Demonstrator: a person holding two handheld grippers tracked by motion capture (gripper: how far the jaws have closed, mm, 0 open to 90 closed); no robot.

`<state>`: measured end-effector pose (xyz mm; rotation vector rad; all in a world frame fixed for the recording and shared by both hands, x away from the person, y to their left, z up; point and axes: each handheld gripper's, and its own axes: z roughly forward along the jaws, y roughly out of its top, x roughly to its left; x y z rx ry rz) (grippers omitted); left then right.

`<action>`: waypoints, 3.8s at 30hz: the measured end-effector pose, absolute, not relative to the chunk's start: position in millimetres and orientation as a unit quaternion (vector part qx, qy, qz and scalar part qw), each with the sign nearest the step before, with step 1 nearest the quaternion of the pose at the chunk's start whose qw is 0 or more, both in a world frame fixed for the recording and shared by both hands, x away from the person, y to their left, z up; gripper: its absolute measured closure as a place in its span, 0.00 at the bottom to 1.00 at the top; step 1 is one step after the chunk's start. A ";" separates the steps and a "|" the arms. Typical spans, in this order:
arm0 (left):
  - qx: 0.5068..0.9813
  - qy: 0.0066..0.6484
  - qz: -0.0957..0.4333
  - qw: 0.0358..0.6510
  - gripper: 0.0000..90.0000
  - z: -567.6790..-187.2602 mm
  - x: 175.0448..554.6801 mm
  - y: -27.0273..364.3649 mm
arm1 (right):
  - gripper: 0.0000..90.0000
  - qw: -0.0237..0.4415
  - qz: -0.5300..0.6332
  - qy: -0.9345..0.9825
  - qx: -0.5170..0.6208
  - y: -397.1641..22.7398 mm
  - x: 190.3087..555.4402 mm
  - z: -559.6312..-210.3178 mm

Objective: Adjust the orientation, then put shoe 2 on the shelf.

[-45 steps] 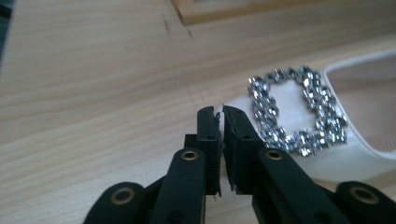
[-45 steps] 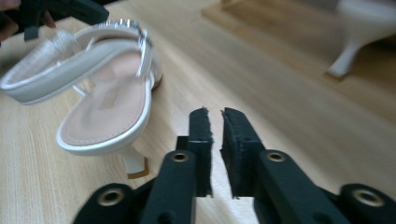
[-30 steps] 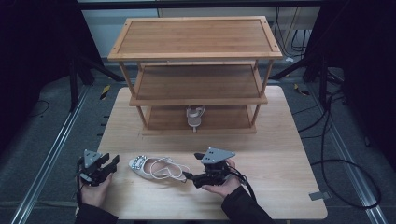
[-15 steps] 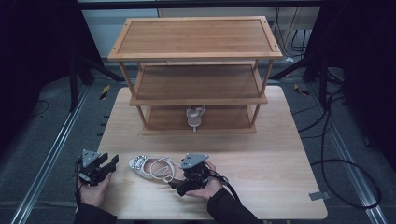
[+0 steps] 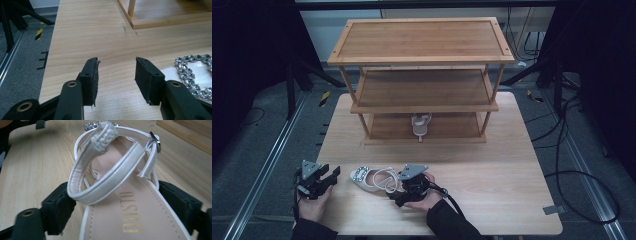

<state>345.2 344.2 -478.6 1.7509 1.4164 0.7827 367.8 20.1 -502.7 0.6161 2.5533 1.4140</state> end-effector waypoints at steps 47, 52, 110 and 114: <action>0.680 0.556 0.306 0.368 0.59 -478.7 345.1 346.7 | 0.43 0.135 0.505 0.809 0.269 -48.7 362.3 -454.7; 0.679 0.556 0.306 0.369 0.59 -478.3 344.5 347.0 | 0.43 0.155 0.508 0.794 0.297 -77.5 359.2 -450.9; 0.689 0.544 0.303 0.370 0.60 -477.5 345.1 340.7 | 0.43 0.296 0.442 0.634 0.562 -118.2 486.8 -494.3; 0.688 0.545 0.302 0.372 0.60 -477.6 344.7 341.1 | 0.43 0.298 0.430 0.640 0.563 -109.0 495.0 -493.5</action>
